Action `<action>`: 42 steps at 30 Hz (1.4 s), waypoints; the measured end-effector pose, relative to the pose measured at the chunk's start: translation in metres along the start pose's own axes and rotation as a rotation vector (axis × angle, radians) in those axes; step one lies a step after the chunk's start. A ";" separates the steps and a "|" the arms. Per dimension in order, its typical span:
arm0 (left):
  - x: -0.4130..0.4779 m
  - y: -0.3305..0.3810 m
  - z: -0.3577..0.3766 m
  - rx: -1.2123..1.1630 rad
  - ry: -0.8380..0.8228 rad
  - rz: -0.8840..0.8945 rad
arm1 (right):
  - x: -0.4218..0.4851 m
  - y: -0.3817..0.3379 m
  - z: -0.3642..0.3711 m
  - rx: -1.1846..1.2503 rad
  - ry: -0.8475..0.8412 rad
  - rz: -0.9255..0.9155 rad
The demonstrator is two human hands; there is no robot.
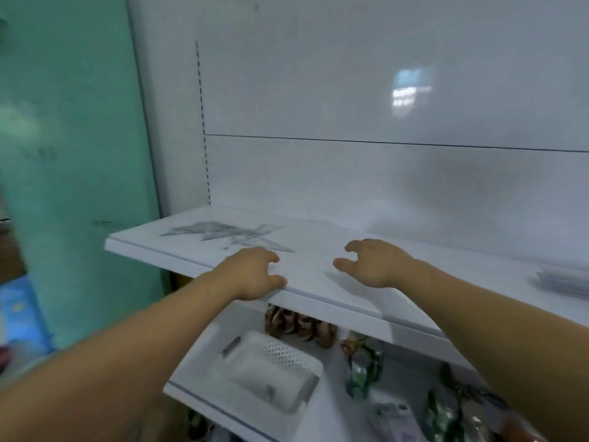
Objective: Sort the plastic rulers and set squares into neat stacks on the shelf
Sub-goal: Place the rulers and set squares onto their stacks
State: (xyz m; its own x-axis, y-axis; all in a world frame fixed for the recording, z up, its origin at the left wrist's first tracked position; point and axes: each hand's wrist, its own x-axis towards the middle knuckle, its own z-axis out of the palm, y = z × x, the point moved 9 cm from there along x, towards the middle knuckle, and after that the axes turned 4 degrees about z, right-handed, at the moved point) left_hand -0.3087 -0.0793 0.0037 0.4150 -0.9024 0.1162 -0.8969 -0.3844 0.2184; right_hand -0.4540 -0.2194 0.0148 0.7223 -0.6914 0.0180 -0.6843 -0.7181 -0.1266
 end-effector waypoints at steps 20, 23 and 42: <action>0.106 -0.277 -0.045 -0.037 -0.013 -0.183 | 0.249 -0.238 0.060 0.051 -0.202 -0.247; 0.132 -0.296 -0.042 0.023 -0.112 -0.181 | 0.283 -0.254 0.055 0.046 -0.242 -0.246; 0.179 -0.307 -0.031 -0.035 -0.144 0.145 | 0.259 -0.234 0.029 0.337 0.200 0.041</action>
State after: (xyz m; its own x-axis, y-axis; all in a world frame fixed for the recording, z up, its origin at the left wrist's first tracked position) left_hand 0.0461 -0.1168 -0.0124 0.2539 -0.9672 0.0093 -0.9387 -0.2441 0.2436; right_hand -0.1034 -0.2282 0.0203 0.6386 -0.7446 0.1945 -0.6169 -0.6464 -0.4490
